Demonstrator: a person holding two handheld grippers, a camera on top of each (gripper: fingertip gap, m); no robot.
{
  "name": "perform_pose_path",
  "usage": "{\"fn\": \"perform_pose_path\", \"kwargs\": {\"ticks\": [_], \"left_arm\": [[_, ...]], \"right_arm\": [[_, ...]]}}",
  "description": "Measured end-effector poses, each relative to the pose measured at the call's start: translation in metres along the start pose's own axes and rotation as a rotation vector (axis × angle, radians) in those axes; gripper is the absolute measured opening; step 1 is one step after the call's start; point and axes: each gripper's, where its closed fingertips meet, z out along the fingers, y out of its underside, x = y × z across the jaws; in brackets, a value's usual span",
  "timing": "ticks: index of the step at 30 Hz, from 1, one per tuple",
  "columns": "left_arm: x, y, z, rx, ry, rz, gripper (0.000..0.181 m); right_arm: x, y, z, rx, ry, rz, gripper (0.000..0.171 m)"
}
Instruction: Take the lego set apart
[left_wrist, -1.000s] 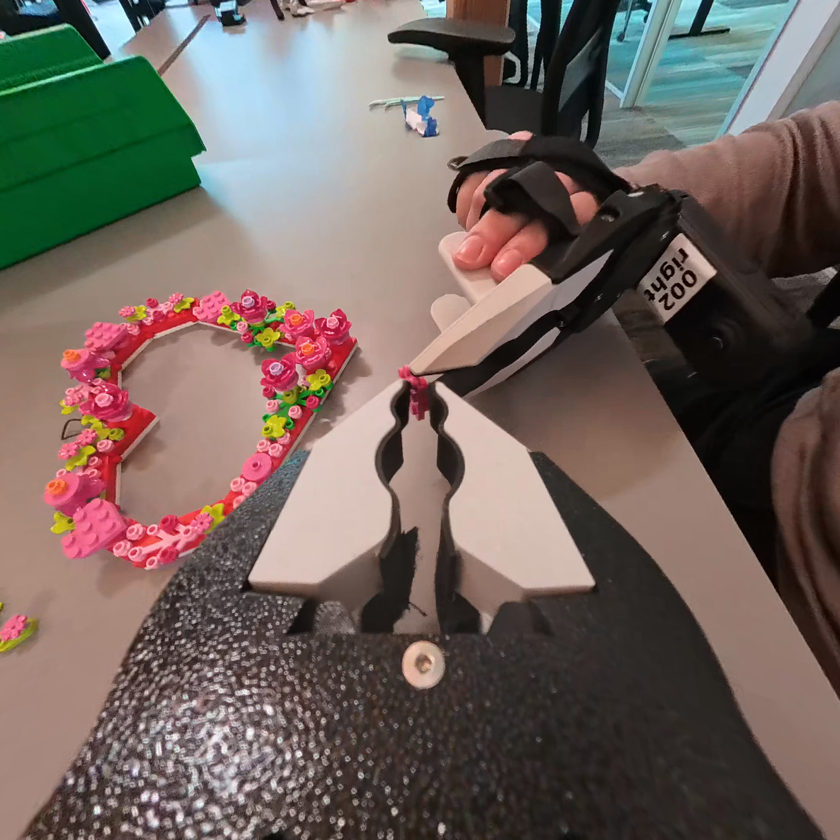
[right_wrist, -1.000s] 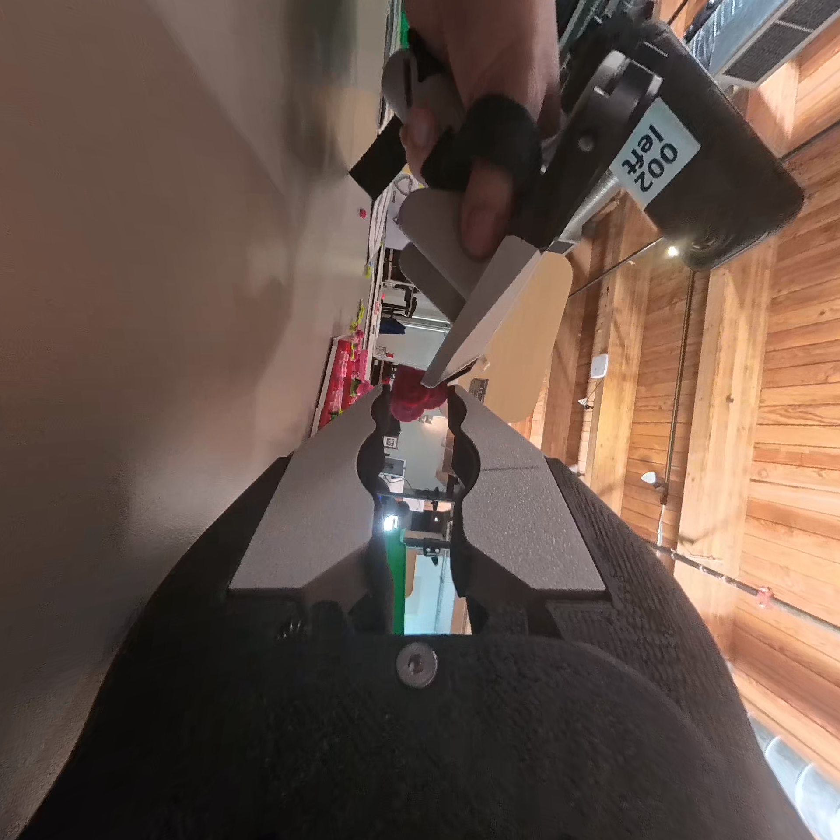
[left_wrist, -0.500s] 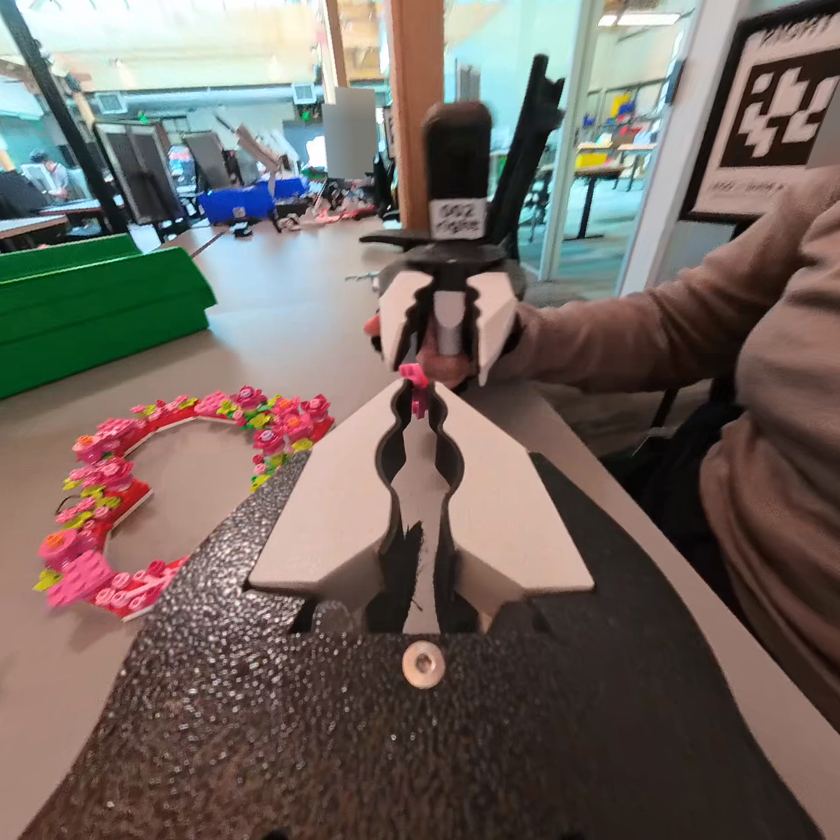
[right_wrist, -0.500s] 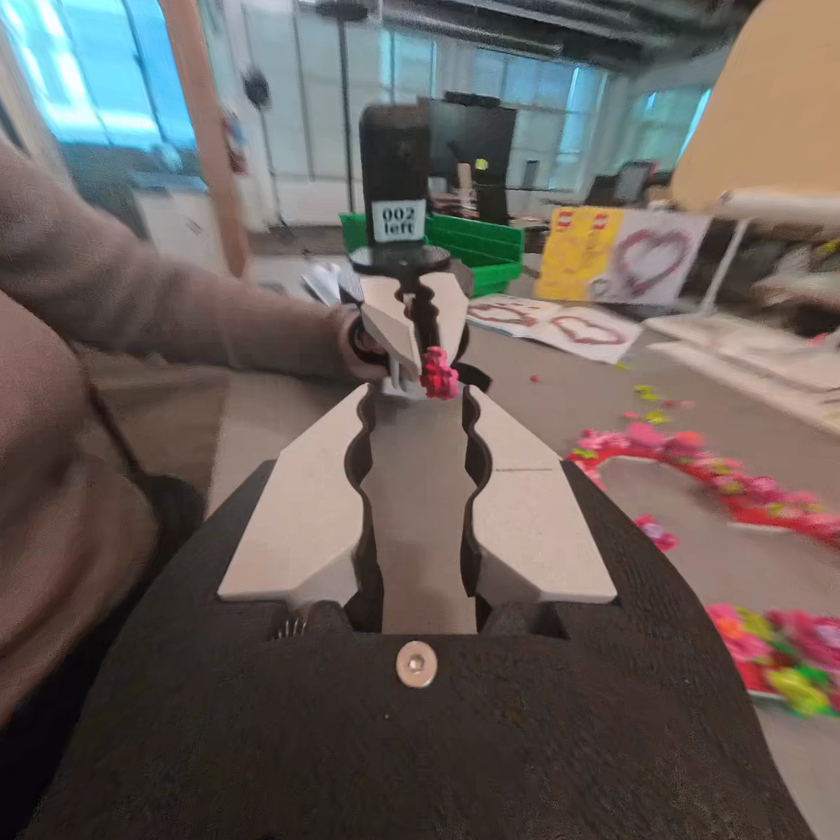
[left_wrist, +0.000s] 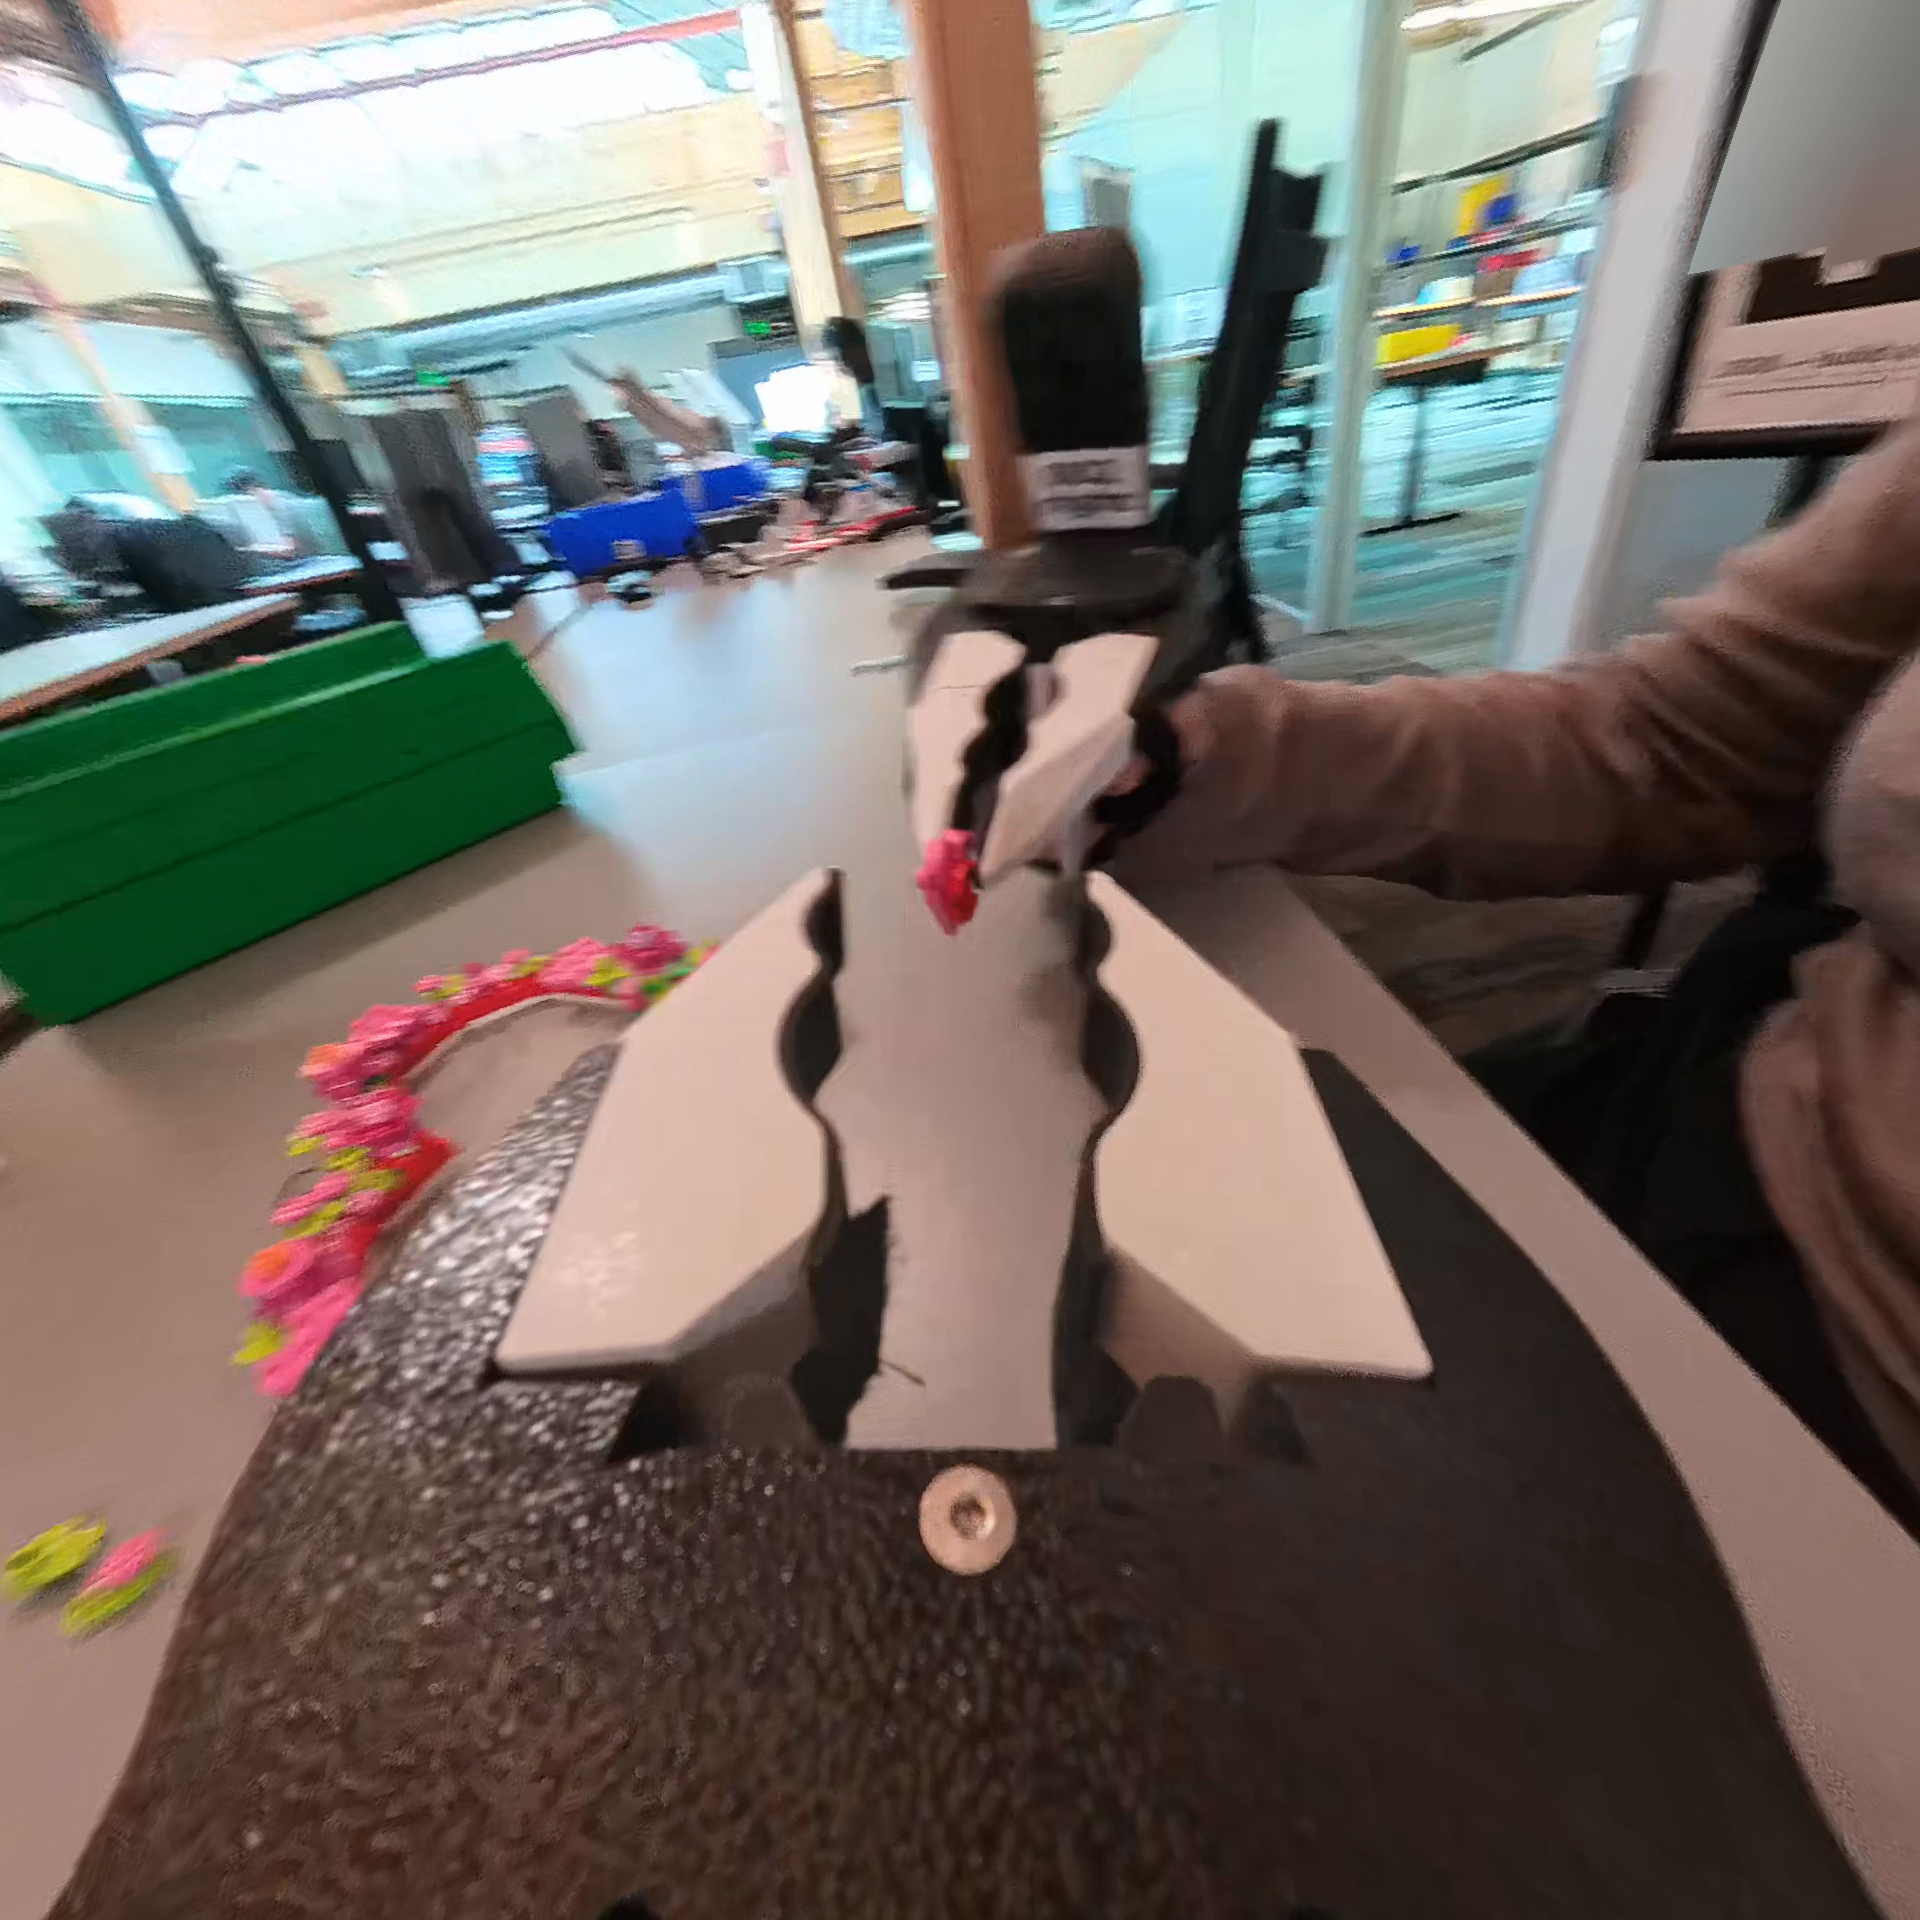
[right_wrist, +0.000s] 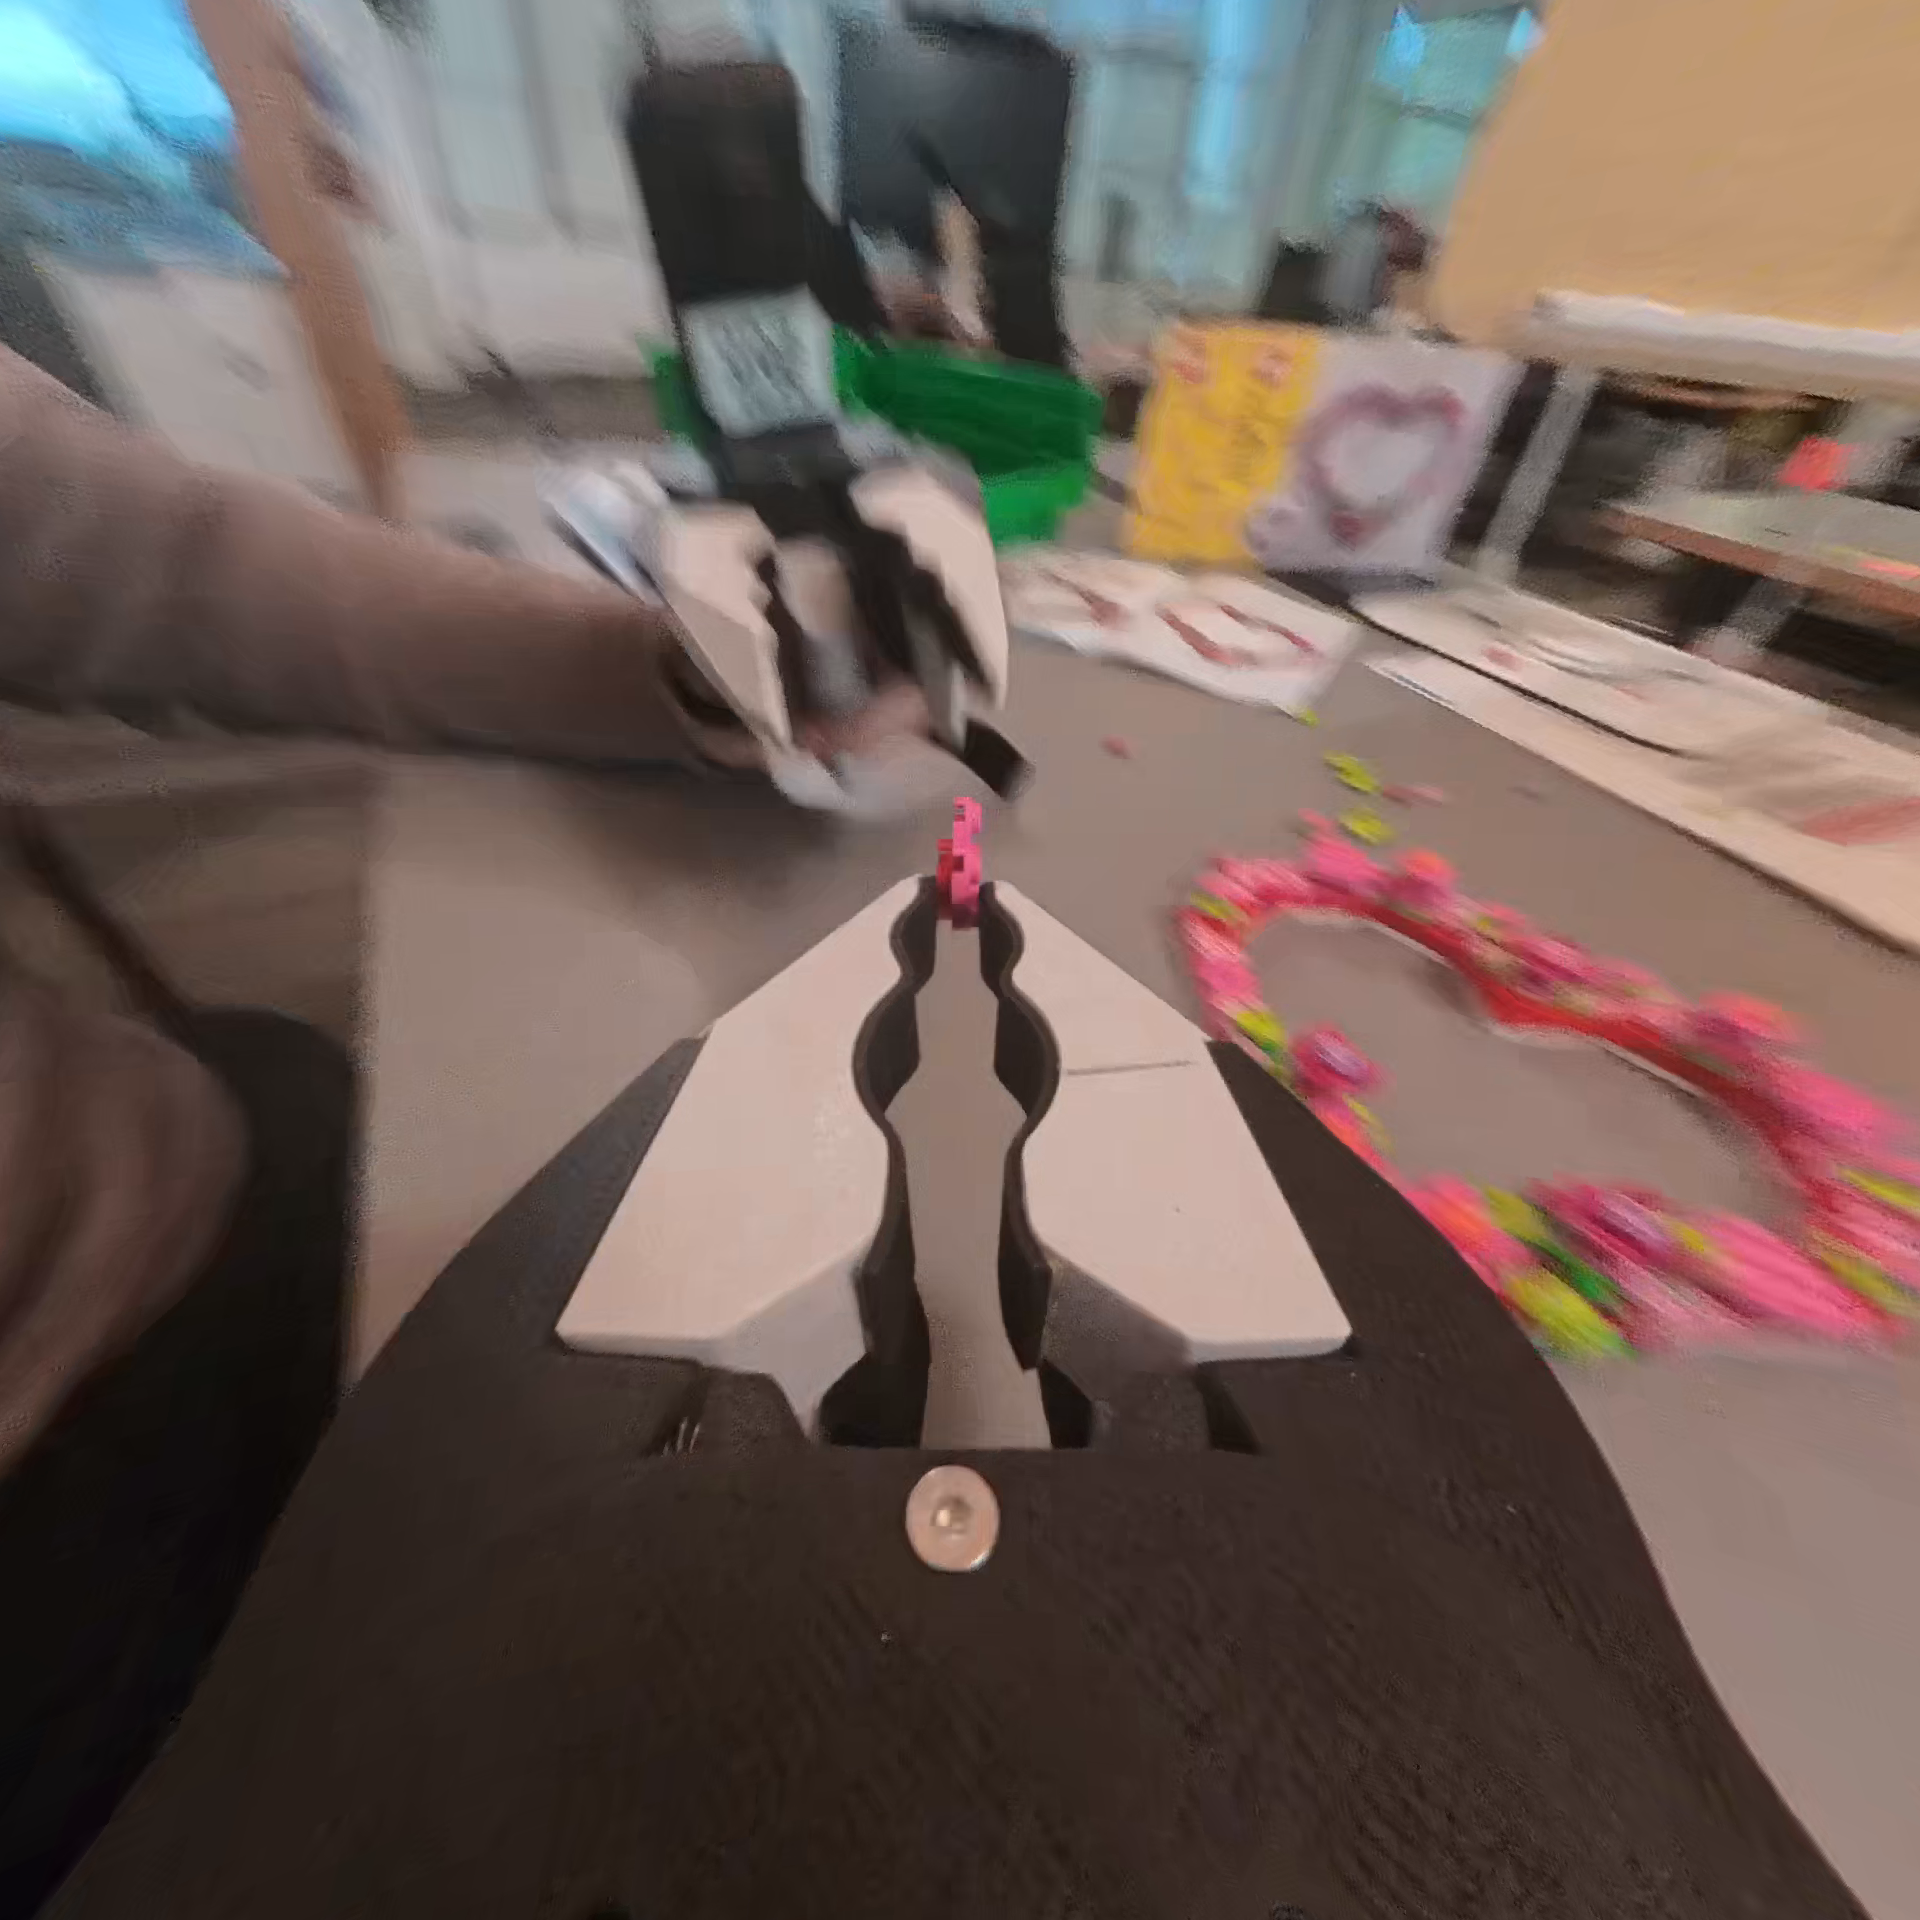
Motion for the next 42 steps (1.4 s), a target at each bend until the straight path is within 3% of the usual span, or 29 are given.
{"fn": "perform_pose_path", "kwargs": {"ticks": [1, 4, 7, 11, 14, 17, 20, 24, 27, 34, 37, 39, 42], "left_arm": [[-0.012, -0.003, -0.004, 0.006, -0.073, 0.014, 0.051], [-0.044, -0.011, -0.024, 0.021, -0.287, 0.102, 0.051], [-0.064, -0.003, -0.037, -0.038, -0.415, 0.181, 0.048], [-0.070, 0.005, -0.040, -0.078, -0.427, 0.189, 0.048], [-0.071, 0.006, -0.039, -0.086, -0.426, 0.181, 0.052], [-0.071, 0.004, -0.039, -0.079, -0.441, 0.212, 0.053], [-0.073, 0.000, -0.043, -0.057, -0.483, 0.258, 0.053], [-0.077, -0.006, -0.045, 0.032, -0.517, 0.240, 0.055], [-0.091, -0.006, -0.039, 0.062, -0.546, 0.219, 0.061], [-0.124, -0.013, -0.008, 0.188, -0.491, 0.081, 0.064], [-0.121, -0.009, -0.028, 0.192, -0.558, 0.005, 0.069], [-0.128, -0.016, -0.044, 0.260, -0.638, -0.019, 0.072], [-0.135, -0.007, -0.047, 0.233, -0.654, -0.079, 0.072]], "right_arm": [[0.013, 0.014, -0.009, -0.121, 0.108, -0.096, 0.006], [0.043, 0.054, -0.041, -0.574, 0.347, -0.406, 0.006], [0.046, 0.080, -0.051, -0.929, 0.363, -0.669, 0.006], [0.037, 0.092, -0.041, -1.052, 0.275, -0.811, 0.009], [0.026, 0.087, -0.036, -1.023, 0.184, -0.688, 0.014], [0.017, 0.074, -0.041, -0.935, 0.115, -0.463, 0.054], [0.022, 0.052, -0.050, -0.701, 0.126, -0.239, 0.065], [0.078, 0.006, -0.062, -0.111, 0.386, -0.058, 0.067], [0.130, -0.008, -0.094, 0.184, 0.698, -0.097, 0.067], [0.172, -0.010, -0.103, 0.187, 0.896, -0.249, 0.079], [0.173, -0.010, -0.102, 0.203, 0.894, -0.225, 0.086], [0.179, -0.001, -0.098, 0.117, 0.923, -0.239, 0.088], [0.184, 0.013, -0.087, 0.023, 0.909, -0.243, 0.092]]}}
